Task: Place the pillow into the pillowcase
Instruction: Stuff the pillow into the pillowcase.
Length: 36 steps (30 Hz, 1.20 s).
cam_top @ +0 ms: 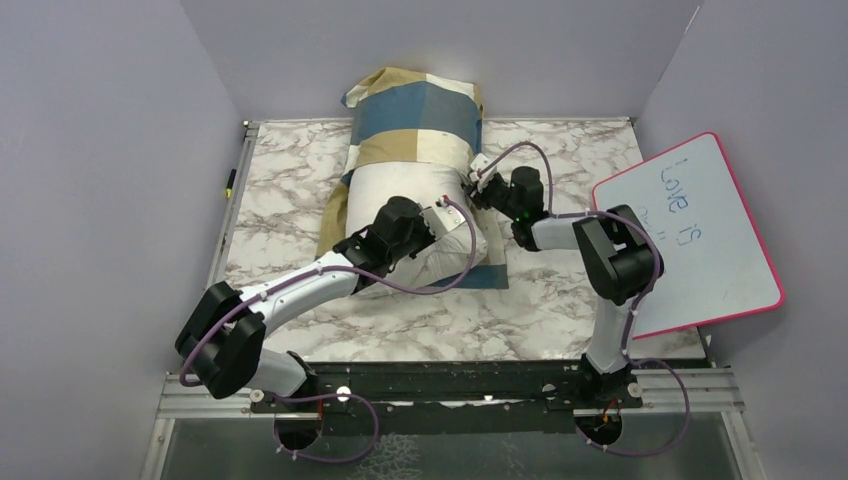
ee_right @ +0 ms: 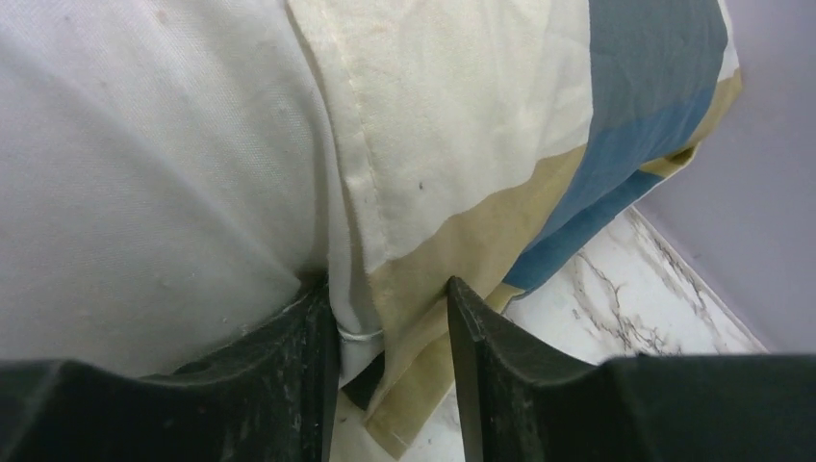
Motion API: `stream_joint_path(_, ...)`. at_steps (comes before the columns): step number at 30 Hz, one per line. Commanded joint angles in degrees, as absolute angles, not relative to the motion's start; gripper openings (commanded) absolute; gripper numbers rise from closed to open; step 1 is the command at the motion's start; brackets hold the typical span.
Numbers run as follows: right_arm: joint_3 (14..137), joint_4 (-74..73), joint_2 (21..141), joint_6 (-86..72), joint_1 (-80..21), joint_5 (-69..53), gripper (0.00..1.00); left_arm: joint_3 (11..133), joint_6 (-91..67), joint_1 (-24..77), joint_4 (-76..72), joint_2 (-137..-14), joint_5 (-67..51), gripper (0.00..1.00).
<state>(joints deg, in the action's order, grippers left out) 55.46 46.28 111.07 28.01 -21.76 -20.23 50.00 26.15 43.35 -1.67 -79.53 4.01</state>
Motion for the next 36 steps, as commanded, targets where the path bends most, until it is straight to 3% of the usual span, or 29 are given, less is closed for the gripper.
stream_joint_path(1, 58.0, 54.2, 112.8, 32.2, -21.5, -14.8, 0.42, 48.7, 27.4, 42.8, 1.0, -78.7, 10.6, 0.0)
stream_joint_path(4, 58.4, 54.4, 112.5, 32.5, -21.4, -13.9, 0.42, 48.5, 27.4, 42.9, 0.5, -77.9, 12.3, 0.0)
stream_joint_path(9, 57.9, 55.0, 111.5, 32.9, -21.4, -12.5, 0.51, 47.3, 26.9, 42.8, 0.8, -76.5, 12.7, 0.0)
stream_joint_path(23, 61.6, 50.3, 107.3, 28.2, -19.8, -19.5, 0.34, 46.5, 24.1, 42.8, 0.7, -76.1, 10.0, 0.0)
stream_joint_path(28, 62.0, 49.7, 106.4, 26.8, -19.8, -21.5, 0.46, 46.1, 23.4, 42.8, 0.3, -76.5, 9.0, 0.0)
stream_joint_path(36, 60.2, 40.9, 99.3, 24.7, -18.2, -22.0, 0.45, 46.7, 22.4, 42.8, 0.3, -76.1, 8.3, 0.0)
